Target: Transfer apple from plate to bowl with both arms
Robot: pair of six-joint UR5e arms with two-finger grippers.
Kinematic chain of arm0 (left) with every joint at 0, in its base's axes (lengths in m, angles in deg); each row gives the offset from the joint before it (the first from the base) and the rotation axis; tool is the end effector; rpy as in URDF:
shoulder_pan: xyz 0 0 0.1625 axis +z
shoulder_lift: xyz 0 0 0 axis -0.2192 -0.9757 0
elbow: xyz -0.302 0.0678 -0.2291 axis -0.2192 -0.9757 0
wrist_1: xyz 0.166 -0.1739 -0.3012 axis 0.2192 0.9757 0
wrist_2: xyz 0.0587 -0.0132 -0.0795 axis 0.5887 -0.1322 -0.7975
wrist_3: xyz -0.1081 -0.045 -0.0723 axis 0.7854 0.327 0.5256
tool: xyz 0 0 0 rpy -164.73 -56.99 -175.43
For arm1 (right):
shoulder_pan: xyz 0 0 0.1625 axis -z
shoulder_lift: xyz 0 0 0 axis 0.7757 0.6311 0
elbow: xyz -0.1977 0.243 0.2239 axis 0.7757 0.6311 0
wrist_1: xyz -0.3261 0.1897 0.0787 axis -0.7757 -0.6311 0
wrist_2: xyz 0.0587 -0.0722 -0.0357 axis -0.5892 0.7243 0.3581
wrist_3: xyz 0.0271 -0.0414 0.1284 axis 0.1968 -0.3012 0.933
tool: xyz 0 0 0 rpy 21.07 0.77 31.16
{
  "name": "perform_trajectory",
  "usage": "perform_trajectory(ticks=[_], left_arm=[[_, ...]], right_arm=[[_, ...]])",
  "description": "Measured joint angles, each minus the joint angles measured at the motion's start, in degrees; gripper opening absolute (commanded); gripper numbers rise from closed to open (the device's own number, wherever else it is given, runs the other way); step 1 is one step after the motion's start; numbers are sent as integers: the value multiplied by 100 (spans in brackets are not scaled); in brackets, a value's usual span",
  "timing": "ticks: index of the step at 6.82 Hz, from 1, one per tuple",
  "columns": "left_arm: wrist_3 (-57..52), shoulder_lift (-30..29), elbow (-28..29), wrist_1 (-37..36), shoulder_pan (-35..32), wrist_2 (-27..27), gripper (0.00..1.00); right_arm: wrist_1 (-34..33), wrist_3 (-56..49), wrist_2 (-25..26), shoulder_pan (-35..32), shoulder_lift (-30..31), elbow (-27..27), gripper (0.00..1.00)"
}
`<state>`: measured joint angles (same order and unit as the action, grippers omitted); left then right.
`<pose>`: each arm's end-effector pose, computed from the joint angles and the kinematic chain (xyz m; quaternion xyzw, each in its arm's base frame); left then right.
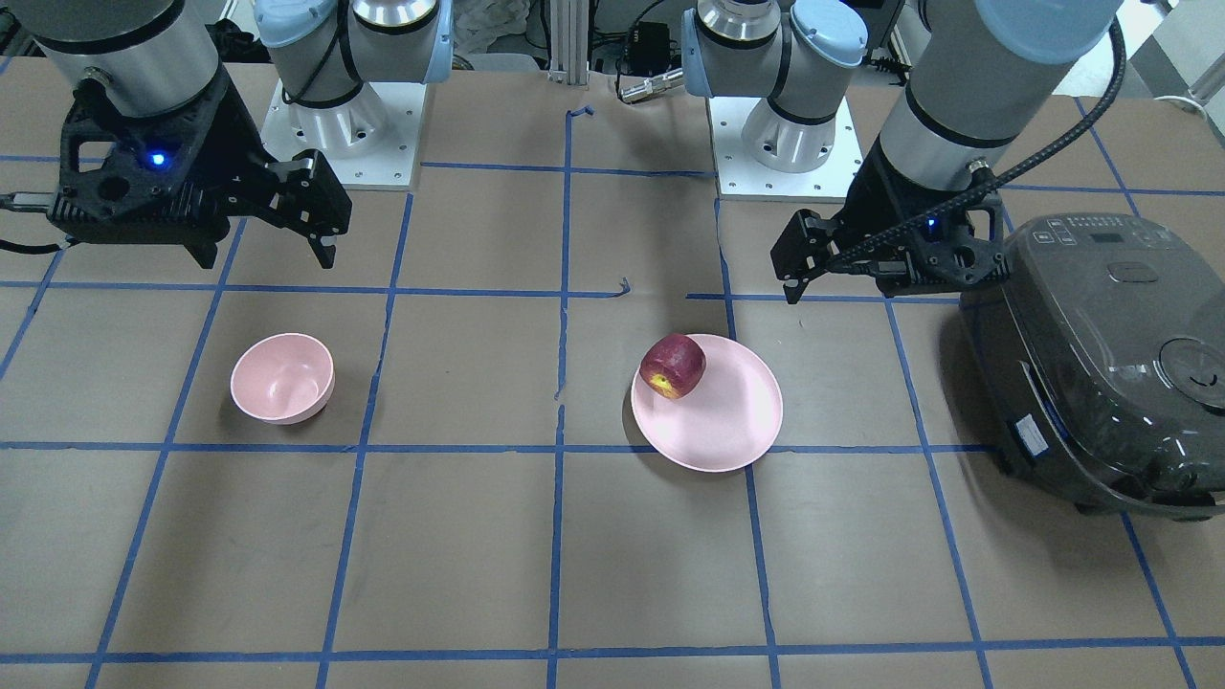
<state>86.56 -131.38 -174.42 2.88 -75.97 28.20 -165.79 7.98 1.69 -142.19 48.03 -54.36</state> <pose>-0.1245 -0.4930 0.3920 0.0752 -0.9970 -0.0142 0.0099 0.1459 -0.5000 0.4476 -0.0093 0.9999 -0.0038 0.0040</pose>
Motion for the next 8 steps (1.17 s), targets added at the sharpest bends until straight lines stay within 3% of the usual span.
perform_trajectory(ticks=[2,5,8], left_arm=[[1245,-39,-509,-396,-6,-425,100],[3444,-165,-1632,-1544,-256,-587,100],[4452,-423,-2577,-2885,-564,-604,100]], right_arm=[[-2,4,-9,0,-14,-2,100],[-20,30,-11,3,-35,-5,100],[-19,46,-23,0,-46,-9,100]])
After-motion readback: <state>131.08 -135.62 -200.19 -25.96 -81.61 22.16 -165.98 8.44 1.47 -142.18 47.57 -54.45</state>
